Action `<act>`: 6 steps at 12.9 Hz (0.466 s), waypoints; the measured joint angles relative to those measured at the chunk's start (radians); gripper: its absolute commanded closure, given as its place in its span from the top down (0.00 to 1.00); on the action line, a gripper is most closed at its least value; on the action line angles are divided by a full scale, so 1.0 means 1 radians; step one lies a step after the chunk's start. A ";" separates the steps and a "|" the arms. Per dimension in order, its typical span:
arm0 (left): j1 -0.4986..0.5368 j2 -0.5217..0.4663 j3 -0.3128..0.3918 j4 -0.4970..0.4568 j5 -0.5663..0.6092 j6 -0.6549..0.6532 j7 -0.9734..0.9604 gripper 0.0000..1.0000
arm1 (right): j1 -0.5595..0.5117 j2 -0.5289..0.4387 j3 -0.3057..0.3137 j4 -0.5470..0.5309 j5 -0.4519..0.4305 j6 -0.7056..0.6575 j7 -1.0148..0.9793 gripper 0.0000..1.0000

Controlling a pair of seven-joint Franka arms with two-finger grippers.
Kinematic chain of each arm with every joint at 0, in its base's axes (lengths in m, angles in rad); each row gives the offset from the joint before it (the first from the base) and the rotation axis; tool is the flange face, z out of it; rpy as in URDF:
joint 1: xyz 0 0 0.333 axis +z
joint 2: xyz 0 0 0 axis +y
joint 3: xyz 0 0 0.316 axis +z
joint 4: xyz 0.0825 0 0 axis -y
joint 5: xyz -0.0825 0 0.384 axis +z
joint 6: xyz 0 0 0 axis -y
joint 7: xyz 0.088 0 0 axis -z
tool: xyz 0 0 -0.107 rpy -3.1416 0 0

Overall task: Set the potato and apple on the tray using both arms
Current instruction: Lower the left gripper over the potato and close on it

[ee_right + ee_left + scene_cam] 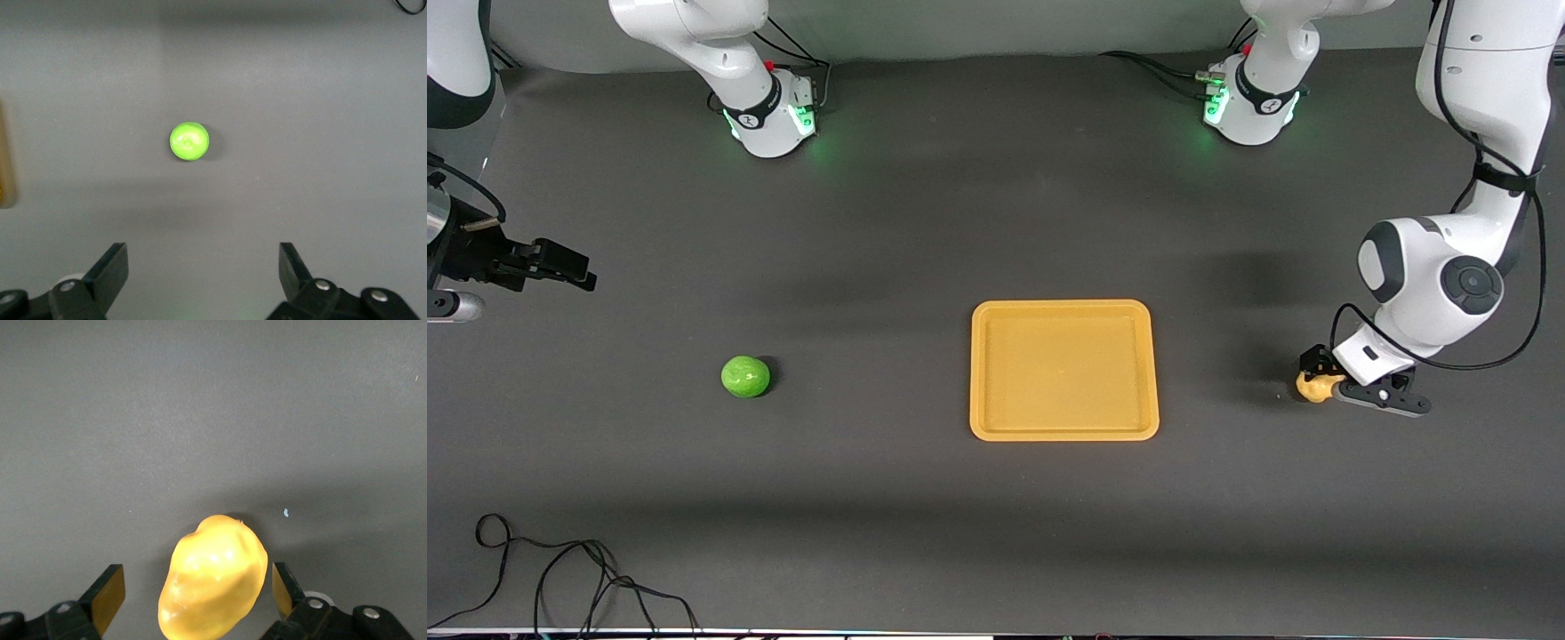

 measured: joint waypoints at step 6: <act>0.000 0.037 0.000 -0.011 -0.023 0.065 0.000 0.89 | 0.000 0.000 -0.003 -0.001 0.000 0.000 0.000 1.00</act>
